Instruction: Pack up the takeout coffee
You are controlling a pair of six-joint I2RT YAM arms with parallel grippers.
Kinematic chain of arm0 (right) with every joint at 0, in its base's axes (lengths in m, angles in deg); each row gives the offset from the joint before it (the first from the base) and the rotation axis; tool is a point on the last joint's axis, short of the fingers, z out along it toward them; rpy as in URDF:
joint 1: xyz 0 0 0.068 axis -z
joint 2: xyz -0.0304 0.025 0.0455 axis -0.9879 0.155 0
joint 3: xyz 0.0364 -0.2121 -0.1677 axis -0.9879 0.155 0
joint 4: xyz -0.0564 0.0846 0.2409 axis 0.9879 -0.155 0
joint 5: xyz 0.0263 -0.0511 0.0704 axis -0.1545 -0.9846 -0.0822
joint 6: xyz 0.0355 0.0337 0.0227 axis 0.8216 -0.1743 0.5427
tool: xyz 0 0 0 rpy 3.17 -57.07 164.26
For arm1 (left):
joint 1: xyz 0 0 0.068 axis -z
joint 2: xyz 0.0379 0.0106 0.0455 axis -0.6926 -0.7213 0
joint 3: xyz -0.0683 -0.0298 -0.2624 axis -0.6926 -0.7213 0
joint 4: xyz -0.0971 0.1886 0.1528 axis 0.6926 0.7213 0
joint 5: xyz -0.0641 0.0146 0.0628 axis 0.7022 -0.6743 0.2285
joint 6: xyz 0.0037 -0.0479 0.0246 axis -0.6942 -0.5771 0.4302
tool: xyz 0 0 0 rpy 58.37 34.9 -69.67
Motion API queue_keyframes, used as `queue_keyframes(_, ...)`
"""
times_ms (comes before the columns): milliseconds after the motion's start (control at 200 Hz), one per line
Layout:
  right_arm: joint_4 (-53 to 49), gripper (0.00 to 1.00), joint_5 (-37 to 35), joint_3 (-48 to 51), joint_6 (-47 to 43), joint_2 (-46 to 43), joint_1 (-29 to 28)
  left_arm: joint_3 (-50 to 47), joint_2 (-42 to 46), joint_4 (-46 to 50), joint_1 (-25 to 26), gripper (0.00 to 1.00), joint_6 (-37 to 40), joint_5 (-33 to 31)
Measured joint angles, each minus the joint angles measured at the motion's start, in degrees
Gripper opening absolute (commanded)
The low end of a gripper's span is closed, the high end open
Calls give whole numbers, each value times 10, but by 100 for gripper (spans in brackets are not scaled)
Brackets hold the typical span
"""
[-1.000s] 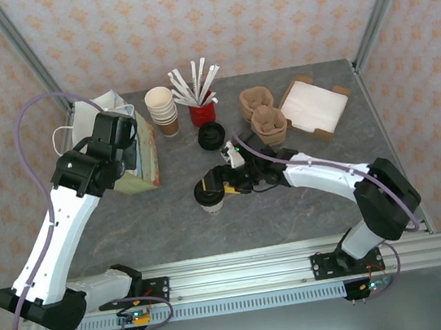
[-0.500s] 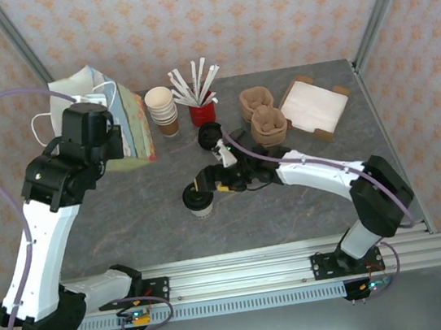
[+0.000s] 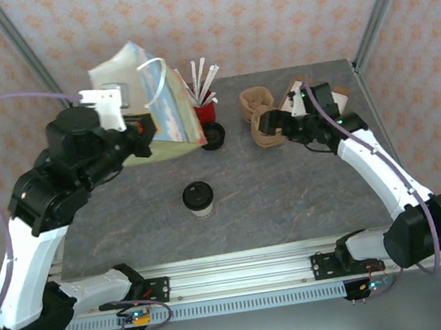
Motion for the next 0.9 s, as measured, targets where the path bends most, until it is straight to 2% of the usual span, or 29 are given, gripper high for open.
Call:
queue_keyframes(185,-42,92,-29,-12,-18,0,72,24,-90,-11,135,0,-20,-55)
queue_keyframes(360,-66,92,-59,-34,-28,0,115,26,-152,-15,217,0,-37,-112)
queue_keyframes(666,-92,90,-103,-42,-38,0,121,31,-227,-5,294,0,-52,-182)
queue_keyframes(901,-83,86,-89,-1,-35,-4,111,31,-254,5,327,0,-69,-226)
